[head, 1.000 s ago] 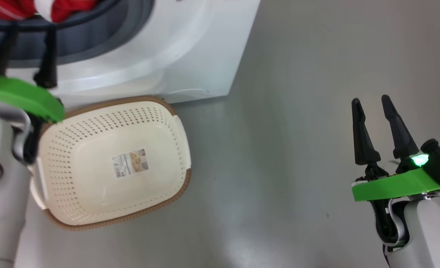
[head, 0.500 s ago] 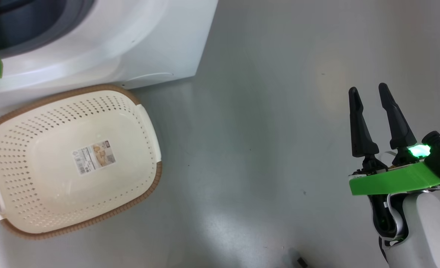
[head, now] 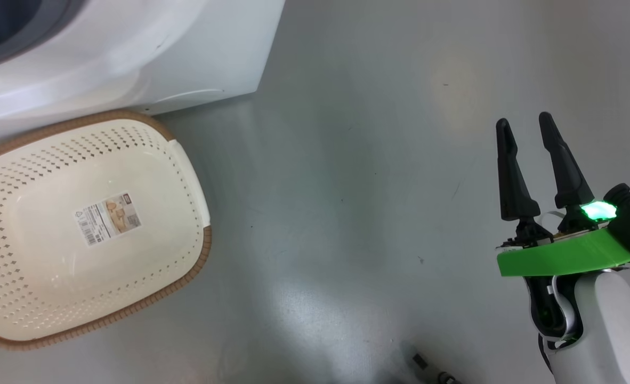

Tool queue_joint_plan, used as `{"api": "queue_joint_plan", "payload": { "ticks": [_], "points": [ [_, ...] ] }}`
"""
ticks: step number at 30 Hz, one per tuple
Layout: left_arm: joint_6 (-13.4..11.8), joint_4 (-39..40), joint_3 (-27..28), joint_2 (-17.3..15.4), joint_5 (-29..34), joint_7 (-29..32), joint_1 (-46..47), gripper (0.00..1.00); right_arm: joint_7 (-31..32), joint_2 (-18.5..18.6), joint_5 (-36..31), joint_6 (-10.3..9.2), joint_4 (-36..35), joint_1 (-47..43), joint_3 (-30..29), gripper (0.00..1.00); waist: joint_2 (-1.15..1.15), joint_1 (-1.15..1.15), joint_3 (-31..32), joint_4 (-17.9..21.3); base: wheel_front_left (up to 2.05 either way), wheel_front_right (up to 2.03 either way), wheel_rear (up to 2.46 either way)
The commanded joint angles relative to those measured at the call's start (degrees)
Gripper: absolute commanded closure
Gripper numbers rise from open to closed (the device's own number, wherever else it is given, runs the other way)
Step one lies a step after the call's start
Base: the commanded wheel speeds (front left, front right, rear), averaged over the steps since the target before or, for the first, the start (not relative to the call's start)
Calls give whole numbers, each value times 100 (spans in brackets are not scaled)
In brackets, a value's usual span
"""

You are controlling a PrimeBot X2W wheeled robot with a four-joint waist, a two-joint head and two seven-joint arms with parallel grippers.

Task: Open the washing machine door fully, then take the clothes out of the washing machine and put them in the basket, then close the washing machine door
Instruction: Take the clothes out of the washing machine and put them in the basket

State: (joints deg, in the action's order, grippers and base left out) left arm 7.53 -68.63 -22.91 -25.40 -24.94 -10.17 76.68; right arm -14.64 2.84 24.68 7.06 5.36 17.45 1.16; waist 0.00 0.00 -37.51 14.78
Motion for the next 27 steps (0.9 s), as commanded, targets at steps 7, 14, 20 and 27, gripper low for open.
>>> {"api": "queue_joint_plan", "payload": {
  "ticks": [7, 14, 20, 27],
  "points": [
    [-5, 149, -368, -472, -362, 39, 202, 0, -36, 4, 59, 43, -193, 18, 235, 0, 0, 0, 6, 50, 0, 0, 0],
    [-5, 185, -714, -501, -668, -43, 301, 48, -36, 4, 55, 43, -231, 36, 269, 0, 0, 0, -16, 86, 0, 0, 0],
    [-5, 186, -945, -497, -909, -196, 282, 100, -36, 4, 62, 43, -227, 15, 273, 0, 0, 0, 25, 81, 0, 0, 0],
    [-5, 207, -969, -434, -1225, -409, 167, 100, -36, 4, 28, 43, -196, -26, 259, 0, 0, 0, 163, -5, 0, 0, 0]
  ]
}}
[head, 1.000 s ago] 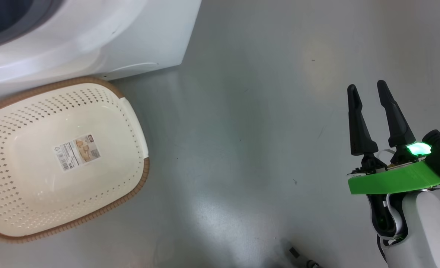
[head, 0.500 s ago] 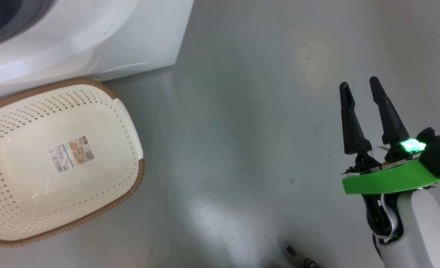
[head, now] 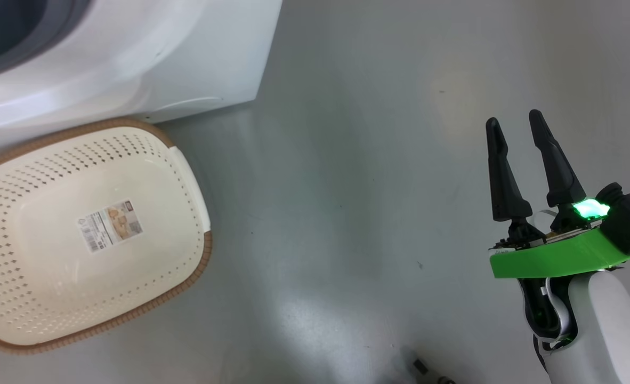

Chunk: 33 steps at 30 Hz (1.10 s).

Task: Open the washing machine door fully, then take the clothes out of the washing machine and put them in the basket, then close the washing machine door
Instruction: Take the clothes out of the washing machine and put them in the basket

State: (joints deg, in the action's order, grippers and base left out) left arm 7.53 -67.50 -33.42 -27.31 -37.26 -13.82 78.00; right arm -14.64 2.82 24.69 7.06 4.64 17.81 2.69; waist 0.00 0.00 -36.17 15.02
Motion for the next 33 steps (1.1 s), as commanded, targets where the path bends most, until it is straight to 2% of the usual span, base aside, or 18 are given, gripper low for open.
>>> {"api": "queue_joint_plan", "payload": {
  "ticks": [1, 5, 8, 10, 14, 22, 33],
  "points": [
    [-5, 101, 105, -228, -46, -69, -7, 100, -36, 6, 19, 43, -115, -67, 97, 0, 0, 0, 67, -51, 0, 0, 0],
    [-8, 373, 298, -221, -72, -113, -195, 100, -36, 6, -29, 43, -61, -83, 54, 0, 0, 0, 219, -172, 0, 0, 0],
    [-146, 967, 717, -204, 49, -116, -557, 100, -36, 6, -59, 43, -38, -92, -1, 0, 0, 0, 328, -296, 0, 0, 0],
    [-317, 1496, 959, -205, 381, -116, -901, 100, -36, 6, -87, 43, -31, -103, -41, 0, 0, 0, 393, -393, 0, 0, 0],
    [-410, 2356, 1783, 81, 699, -117, -1761, 100, -36, 6, -144, 43, -53, -169, -174, 0, 0, 0, 517, -611, 0, 0, 0],
    [-290, 3530, 3310, 903, 1489, -118, -3091, 100, -36, 6, -264, 43, -129, -334, -388, 0, 0, 0, 608, -962, 0, 0, 0],
    [-32, 4986, 4665, 1721, 2382, -118, -4167, 100, -36, 6, -414, 43, -119, -329, -523, 0, 0, 0, 632, -1121, 0, 0, 0]
  ]
}}
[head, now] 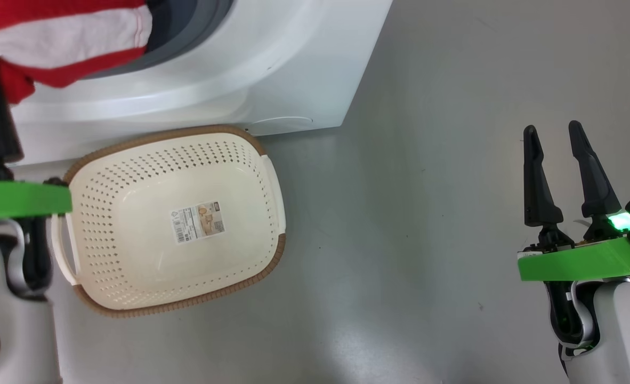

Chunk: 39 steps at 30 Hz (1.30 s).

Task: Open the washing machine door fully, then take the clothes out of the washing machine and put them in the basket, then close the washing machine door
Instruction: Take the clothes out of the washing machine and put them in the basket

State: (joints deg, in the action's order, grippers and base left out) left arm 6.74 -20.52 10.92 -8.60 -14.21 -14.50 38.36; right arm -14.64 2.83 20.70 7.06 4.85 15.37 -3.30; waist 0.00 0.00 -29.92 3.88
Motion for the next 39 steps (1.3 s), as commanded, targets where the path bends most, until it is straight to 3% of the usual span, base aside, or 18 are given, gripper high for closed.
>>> {"api": "queue_joint_plan", "payload": {
  "ticks": [1, 16, 27, 39],
  "points": [
    [56, 441, 305, -94, 110, -50, -305, 100, -36, 5, -19, 43, -136, -82, 72, 0, 0, 0, 14, -13, 0, 0, 0],
    [74, 2797, 448, 367, 48, -50, -1352, 100, -36, 5, -70, 43, -138, -115, -27, 0, 0, 0, 50, -93, 0, 0, 0],
    [74, 1649, 189, 424, 60, -50, -1635, 100, -36, 5, -76, 43, -115, -53, 125, 0, 0, 0, -127, 8, 0, 0, 0],
    [74, 27, -219, 229, 67, -50, -1360, 100, -36, 5, -128, 43, -146, 61, 253, 0, 0, 0, -628, 100, 0, 0, 0]
  ]
}}
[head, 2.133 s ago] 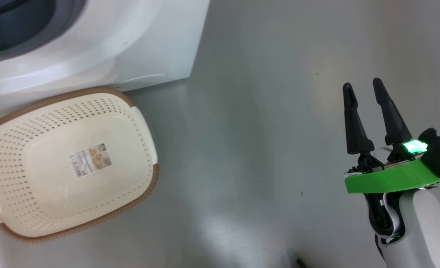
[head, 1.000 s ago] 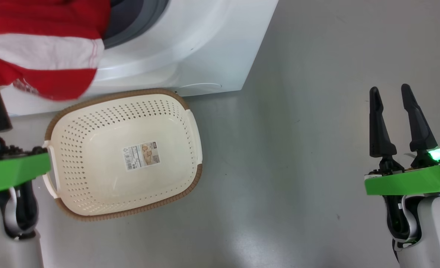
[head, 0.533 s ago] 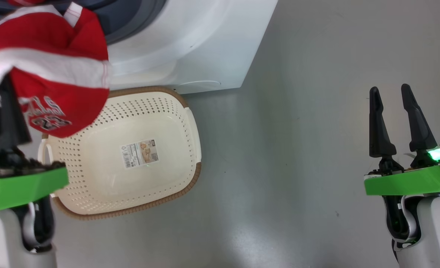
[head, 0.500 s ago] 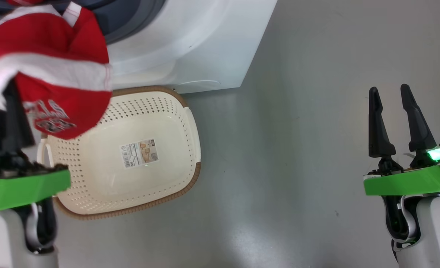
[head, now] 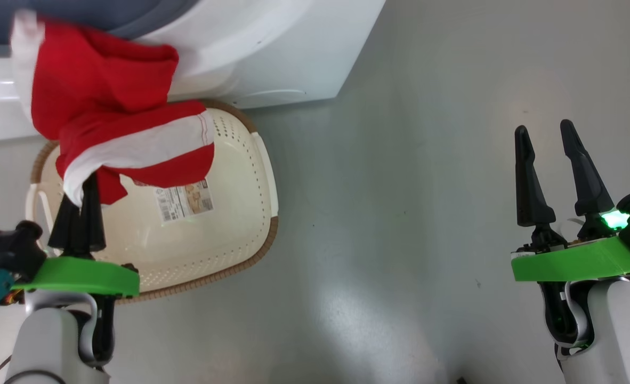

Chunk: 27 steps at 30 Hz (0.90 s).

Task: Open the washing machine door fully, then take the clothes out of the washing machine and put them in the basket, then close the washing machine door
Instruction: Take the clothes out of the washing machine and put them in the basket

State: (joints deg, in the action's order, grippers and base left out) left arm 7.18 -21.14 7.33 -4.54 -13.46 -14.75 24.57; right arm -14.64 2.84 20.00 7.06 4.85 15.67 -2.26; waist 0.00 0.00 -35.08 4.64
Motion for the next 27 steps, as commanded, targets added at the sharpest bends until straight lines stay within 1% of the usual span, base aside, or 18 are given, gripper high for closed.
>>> {"api": "queue_joint_plan", "payload": {
  "ticks": [1, 12, 13, 16, 23, 27],
  "points": [
    [30, -21, 108, -188, -25, -25, 72, 100, -36, 4, -60, 43, -152, 43, 149, 0, 0, 0, -154, 25, 0, 0, 0],
    [31, -1284, -110, -333, -60, -25, 655, 100, -36, 4, -78, 43, -235, 157, 208, 0, 0, 0, -708, 53, 0, 0, 0],
    [31, -1284, -110, -333, -60, -25, 655, 100, -36, 4, -78, 43, -235, 157, 208, 0, 0, 0, -708, 53, 0, 0, 0],
    [31, -1672, -248, -400, -104, -25, 883, 100, -36, 4, -84, 43, -244, 183, 243, 0, 0, 0, -875, 29, 0, 0, 0],
    [31, -2630, -454, -418, -216, -25, 1370, 100, -36, 4, -147, 43, -258, 252, 294, 0, 0, 0, -1169, -64, 0, 0, 0],
    [31, -2917, -565, -445, -325, -25, 1591, 100, -36, 4, -201, 43, -246, 315, 336, 0, 0, 0, -1288, -107, 0, 0, 0]
  ]
}}
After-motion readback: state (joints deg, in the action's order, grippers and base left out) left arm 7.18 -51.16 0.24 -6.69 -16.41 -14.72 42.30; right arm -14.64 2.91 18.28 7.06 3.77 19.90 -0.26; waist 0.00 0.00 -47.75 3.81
